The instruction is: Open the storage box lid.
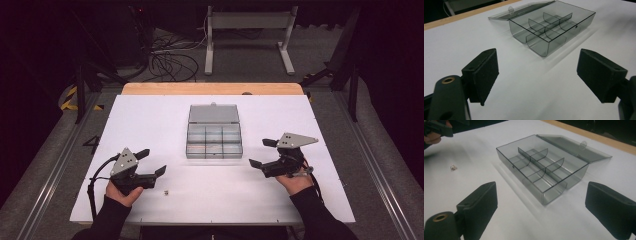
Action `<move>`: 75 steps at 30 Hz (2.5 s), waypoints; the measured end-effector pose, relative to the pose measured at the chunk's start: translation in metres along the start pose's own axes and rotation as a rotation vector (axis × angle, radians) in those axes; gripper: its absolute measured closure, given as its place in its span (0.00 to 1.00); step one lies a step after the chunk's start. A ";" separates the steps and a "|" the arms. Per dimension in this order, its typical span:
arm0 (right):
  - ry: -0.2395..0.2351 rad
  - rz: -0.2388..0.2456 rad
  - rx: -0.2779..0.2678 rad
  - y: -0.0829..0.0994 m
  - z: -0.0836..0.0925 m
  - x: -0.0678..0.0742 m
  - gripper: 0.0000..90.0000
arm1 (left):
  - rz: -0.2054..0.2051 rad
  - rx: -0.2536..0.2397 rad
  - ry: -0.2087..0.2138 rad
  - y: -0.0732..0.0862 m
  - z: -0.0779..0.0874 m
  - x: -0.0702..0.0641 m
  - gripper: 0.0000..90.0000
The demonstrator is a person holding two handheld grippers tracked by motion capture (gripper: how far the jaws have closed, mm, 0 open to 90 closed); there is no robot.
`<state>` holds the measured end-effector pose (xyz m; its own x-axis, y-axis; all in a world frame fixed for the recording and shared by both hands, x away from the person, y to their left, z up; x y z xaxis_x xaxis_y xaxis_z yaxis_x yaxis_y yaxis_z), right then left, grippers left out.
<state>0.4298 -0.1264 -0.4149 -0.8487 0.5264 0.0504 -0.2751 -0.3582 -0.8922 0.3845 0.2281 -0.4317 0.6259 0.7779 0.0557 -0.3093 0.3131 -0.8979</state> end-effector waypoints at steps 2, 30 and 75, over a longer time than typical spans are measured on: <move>0.002 -0.001 0.010 0.005 0.001 0.001 0.12 | -0.007 0.004 0.001 -0.001 0.000 -0.001 0.20; 0.011 -0.074 -0.007 0.051 -0.001 0.001 0.09 | -0.037 0.060 0.037 -0.007 0.009 -0.005 0.20; 0.004 -0.060 0.029 0.054 -0.007 0.005 0.10 | -0.305 0.558 0.193 0.030 0.002 -0.053 0.32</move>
<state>0.4139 -0.1378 -0.4663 -0.8286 0.5506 0.1012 -0.3381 -0.3482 -0.8743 0.3403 0.1973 -0.4610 0.8450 0.5146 0.1456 -0.3900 0.7792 -0.4907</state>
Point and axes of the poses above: each handheld gripper's, and its own axes: z roughly backward along the jaws, y roughly out of its underside, x roughly to its left, the point moved 8 cm from there along -z, roughly forward along the jaws, and after that the axes turned 3 degrees about -y, right-handed, at the moved point
